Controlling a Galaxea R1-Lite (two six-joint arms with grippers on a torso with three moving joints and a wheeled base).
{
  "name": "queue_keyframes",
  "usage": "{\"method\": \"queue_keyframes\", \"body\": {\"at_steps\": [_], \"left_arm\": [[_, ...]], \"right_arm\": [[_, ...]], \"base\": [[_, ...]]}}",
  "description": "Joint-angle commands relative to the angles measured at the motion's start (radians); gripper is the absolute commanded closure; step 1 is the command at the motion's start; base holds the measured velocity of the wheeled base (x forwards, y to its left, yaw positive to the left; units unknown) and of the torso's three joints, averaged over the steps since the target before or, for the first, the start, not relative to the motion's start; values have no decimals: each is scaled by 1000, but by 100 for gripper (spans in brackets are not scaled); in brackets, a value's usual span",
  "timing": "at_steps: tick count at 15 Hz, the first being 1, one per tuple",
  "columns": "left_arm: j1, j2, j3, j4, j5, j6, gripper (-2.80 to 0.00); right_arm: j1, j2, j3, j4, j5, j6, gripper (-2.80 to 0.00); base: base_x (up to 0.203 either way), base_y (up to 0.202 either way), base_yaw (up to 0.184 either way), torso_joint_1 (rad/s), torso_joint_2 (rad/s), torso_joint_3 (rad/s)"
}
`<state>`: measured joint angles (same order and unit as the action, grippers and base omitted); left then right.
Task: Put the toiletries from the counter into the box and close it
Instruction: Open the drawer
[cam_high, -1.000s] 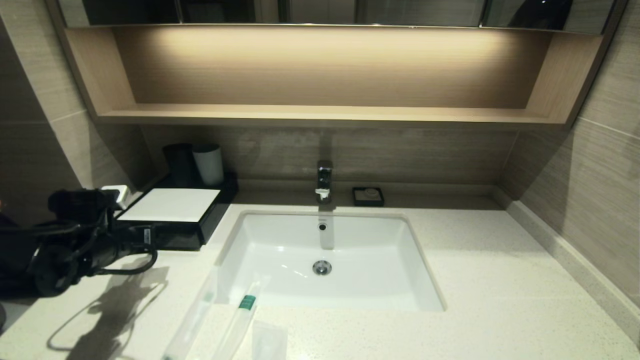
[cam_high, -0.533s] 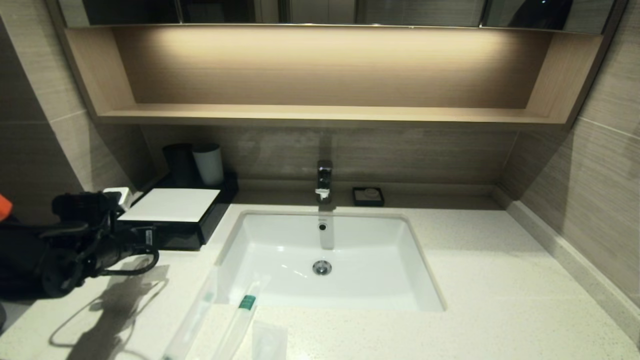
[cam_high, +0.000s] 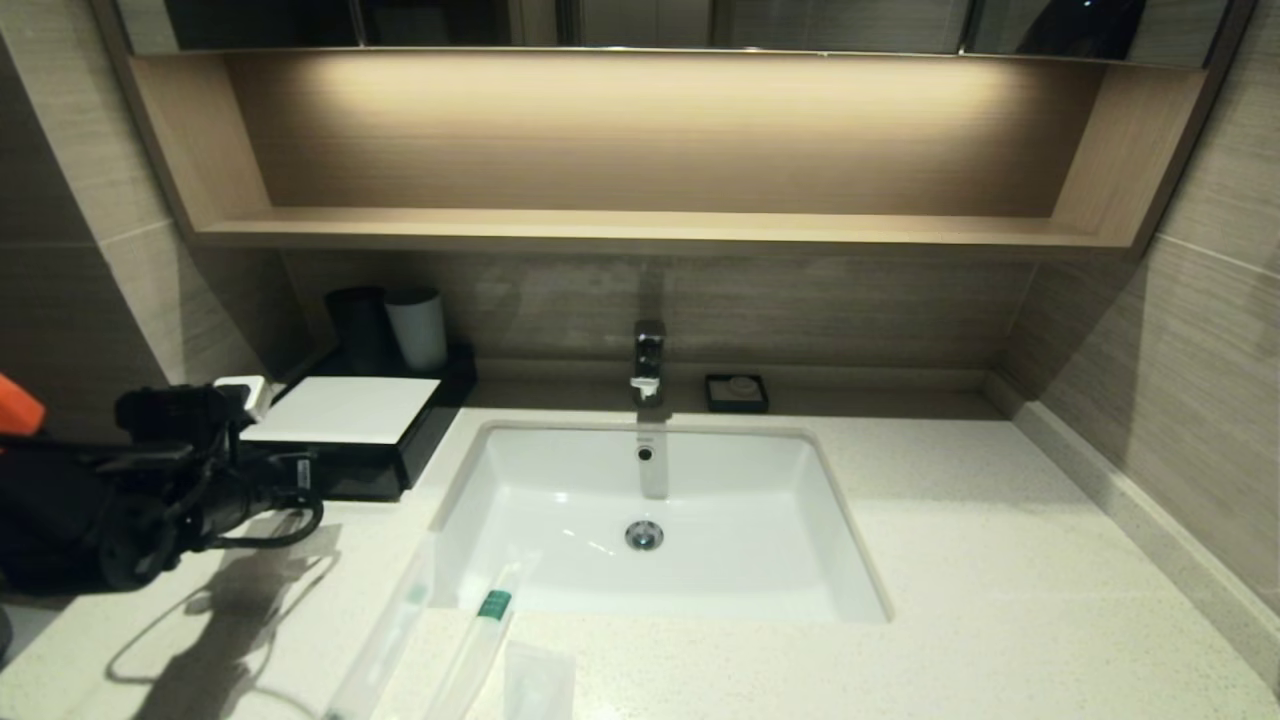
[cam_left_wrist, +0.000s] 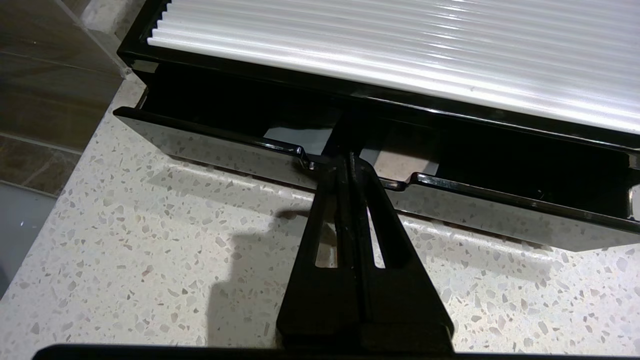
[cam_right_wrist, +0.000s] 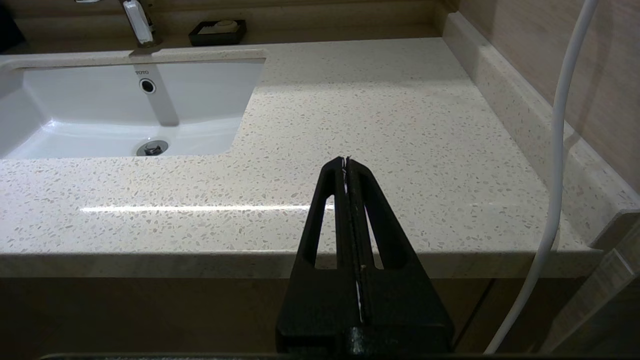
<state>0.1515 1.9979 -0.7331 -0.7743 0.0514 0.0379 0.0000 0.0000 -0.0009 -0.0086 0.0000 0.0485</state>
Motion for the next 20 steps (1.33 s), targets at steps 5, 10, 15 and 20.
{"method": "queue_keyframes", "body": {"at_steps": [5, 10, 15, 20], "left_arm": [[0, 13, -19, -10, 1, -1, 0], [0, 25, -29, -8, 1, 0, 0], [0, 27, -31, -8, 1, 0, 0], [0, 36, -38, -8, 1, 0, 0]], "right_arm": [[0, 2, 1, -1, 0, 1, 0], [0, 2, 1, -1, 0, 1, 0], [0, 2, 0, -1, 0, 1, 0], [0, 2, -1, -1, 0, 1, 0]], "base": [[0, 0, 0, 0, 0, 0], [0, 0, 0, 0, 0, 0], [0, 0, 0, 0, 0, 0], [0, 0, 0, 0, 0, 0]]}}
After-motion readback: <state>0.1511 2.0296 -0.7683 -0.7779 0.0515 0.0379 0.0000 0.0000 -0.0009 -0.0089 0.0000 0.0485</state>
